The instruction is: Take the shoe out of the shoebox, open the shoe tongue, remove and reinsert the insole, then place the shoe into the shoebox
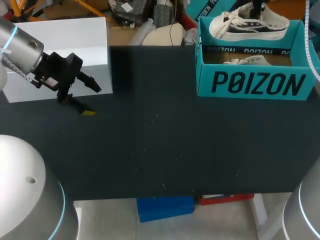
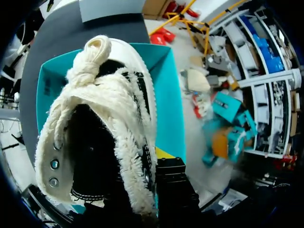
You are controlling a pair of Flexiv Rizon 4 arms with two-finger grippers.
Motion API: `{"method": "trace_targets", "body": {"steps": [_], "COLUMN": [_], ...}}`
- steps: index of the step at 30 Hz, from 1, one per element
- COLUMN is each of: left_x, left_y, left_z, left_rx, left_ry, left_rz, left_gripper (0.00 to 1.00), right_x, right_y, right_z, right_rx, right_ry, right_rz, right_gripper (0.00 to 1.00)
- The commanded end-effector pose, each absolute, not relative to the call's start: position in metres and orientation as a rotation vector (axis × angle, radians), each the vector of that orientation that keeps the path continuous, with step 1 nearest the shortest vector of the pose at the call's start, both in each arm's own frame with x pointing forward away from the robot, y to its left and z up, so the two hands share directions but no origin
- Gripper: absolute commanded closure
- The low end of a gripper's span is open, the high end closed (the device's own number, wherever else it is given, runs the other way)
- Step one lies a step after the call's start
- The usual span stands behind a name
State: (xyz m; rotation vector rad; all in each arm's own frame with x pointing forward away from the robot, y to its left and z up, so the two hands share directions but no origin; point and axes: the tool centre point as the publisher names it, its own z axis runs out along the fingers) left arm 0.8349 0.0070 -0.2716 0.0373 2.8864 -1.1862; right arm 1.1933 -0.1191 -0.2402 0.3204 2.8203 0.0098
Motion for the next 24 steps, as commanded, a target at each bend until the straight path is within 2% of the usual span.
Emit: {"method": "trace_targets", "body": {"steps": [1, 24], "left_x": [0.834, 0.834], "left_y": [0.007, 0.007], "left_z": [-0.272, -0.272], "left_rx": [0.036, 0.036], "left_ry": [2.885, 2.885], "left_rz": [-1.182, -1.182], "left_gripper": [0.0, 0.0], "right_x": [1.204, 1.204], "right_y": [-0.116, -0.119], "right_z": [-0.253, -0.304], "right_rx": [0.356, 0.391], "right_ry": [2.869, 2.888], "right_rz": [0.004, -0.054], "right_gripper": [1.0, 1.0]}}
